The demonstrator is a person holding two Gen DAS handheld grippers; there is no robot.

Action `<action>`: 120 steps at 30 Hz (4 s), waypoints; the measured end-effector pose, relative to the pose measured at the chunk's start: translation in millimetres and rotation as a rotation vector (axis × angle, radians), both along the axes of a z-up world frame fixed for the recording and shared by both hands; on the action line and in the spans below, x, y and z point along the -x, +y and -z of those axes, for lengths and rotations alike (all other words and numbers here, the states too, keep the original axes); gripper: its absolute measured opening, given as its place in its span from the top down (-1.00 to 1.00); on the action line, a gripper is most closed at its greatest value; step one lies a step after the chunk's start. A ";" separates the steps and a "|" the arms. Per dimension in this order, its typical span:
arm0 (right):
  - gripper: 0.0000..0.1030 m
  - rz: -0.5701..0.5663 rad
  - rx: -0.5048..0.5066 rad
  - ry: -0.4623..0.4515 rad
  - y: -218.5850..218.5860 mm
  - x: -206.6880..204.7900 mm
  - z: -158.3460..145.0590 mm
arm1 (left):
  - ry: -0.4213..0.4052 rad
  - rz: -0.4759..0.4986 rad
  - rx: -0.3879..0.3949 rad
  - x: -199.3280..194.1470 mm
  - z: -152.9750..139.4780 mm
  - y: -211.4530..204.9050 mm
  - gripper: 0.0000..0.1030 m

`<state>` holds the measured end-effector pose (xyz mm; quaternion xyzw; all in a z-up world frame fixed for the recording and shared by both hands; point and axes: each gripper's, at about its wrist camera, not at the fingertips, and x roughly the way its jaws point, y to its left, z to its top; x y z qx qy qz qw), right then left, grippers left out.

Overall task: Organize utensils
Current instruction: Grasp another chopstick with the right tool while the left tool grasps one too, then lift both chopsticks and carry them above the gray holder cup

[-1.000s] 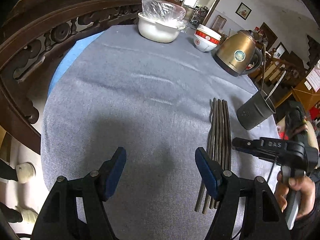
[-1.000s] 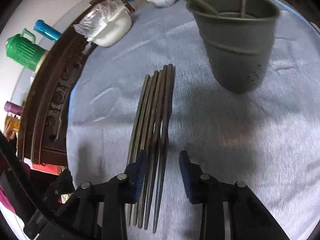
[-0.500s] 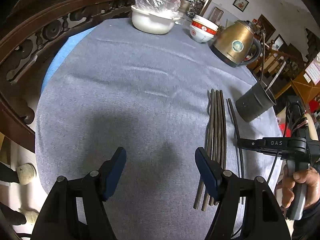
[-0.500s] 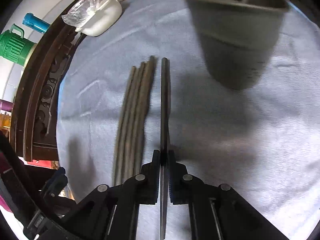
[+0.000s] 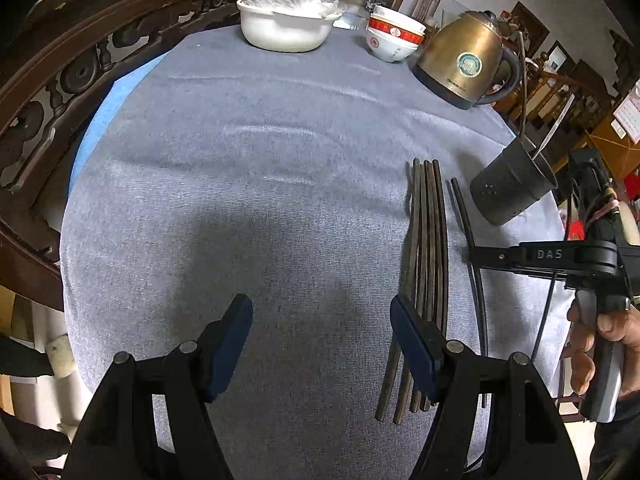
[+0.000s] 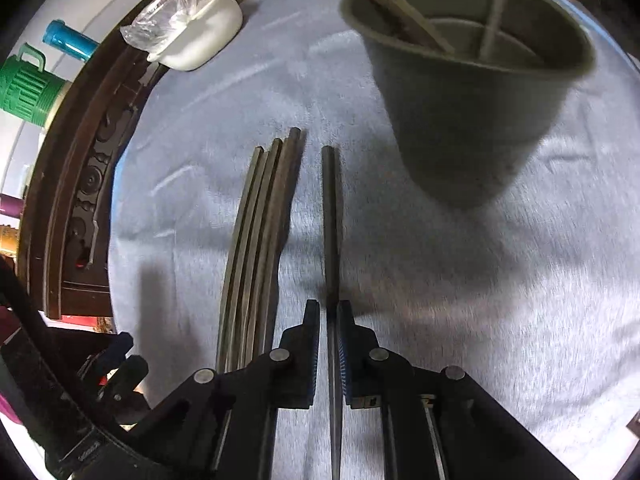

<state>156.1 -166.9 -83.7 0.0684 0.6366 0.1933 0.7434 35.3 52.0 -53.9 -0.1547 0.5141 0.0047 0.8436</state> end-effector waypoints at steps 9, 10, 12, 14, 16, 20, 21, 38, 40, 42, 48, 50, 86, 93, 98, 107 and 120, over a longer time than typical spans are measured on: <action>0.83 0.012 -0.009 -0.014 -22.8 1.6 1.2 | 0.112 0.093 -0.033 -47.3 4.5 -21.6 -0.39; 0.83 0.013 -0.023 -0.010 -27.2 1.9 2.0 | 0.127 0.112 -0.021 -56.4 5.2 -25.4 -0.39; 0.83 0.020 -0.047 -0.003 -31.2 0.6 3.2 | 0.171 0.136 -0.012 -70.9 8.4 -30.3 -0.39; 0.81 0.021 -0.067 -0.001 -33.5 0.6 6.4 | 0.208 0.147 -0.019 -83.4 11.9 -36.9 -0.39; 0.80 0.019 -0.075 -0.005 -37.0 1.6 6.4 | 0.261 0.157 -0.035 -95.3 17.8 -43.1 -0.32; 0.80 0.015 -0.094 -0.008 -40.3 2.5 7.4 | 0.336 0.180 -0.036 -110.3 29.7 -51.5 -0.01; 0.80 0.015 -0.098 -0.008 -40.8 2.9 7.8 | 0.339 0.184 -0.030 -112.5 29.9 -52.3 0.03; 0.80 0.006 -0.108 -0.001 -36.9 -1.5 7.8 | 0.407 0.176 -0.032 -125.4 38.5 -48.8 0.89; 0.80 -0.002 -0.093 0.005 -34.1 -2.7 7.0 | 0.430 0.183 -0.019 -123.5 41.5 -41.9 0.89; 0.80 -0.020 -0.066 0.015 -28.7 -4.8 5.8 | 0.448 0.175 0.005 -121.0 44.4 -35.4 0.89; 0.79 -0.040 0.007 0.083 -18.5 -19.3 4.4 | 0.479 0.145 0.013 -139.5 44.6 -20.3 0.56; 0.79 -0.046 0.031 0.098 -13.8 -23.3 4.8 | 0.481 0.149 0.004 -145.4 45.5 -19.3 0.56; 0.85 0.307 -0.053 -0.756 -78.2 81.1 -106.2 | -0.522 -0.188 -0.166 -30.3 -72.7 7.3 0.89; 0.85 0.293 0.010 -0.850 -74.3 93.8 -103.6 | -0.501 -0.156 -0.196 -19.3 -63.3 0.5 0.89; 0.85 0.275 0.020 -0.878 -80.4 113.1 -107.7 | -0.527 -0.160 -0.198 2.3 -63.3 3.3 0.88; 0.85 0.288 0.009 -0.871 -95.3 136.3 -109.8 | -0.517 -0.164 -0.130 26.7 -66.0 16.0 0.87; 0.86 0.351 -0.092 -0.801 -115.6 128.1 -111.3 | -0.525 -0.180 -0.041 29.7 -81.1 22.8 0.88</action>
